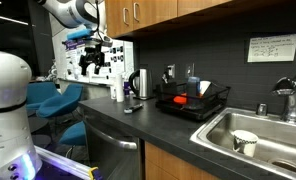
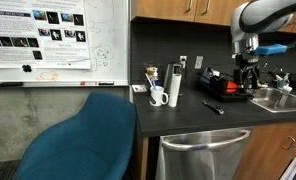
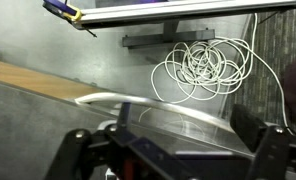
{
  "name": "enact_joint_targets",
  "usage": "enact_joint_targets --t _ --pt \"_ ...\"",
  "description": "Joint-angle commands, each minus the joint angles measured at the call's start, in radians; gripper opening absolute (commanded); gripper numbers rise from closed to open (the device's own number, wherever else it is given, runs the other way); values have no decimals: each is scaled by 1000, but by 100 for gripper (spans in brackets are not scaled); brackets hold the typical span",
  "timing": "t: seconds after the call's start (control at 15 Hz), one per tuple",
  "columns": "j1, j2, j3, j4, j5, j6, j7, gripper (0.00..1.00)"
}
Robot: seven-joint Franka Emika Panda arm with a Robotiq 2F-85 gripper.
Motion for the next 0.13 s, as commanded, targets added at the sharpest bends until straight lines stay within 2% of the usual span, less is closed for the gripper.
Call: enact_joint_targets --t 0.0,0.07 --pt "16 -75 -16 -27 66 55 -57 100" --pt "15 -82 -15 -27 81 68 -59 100"
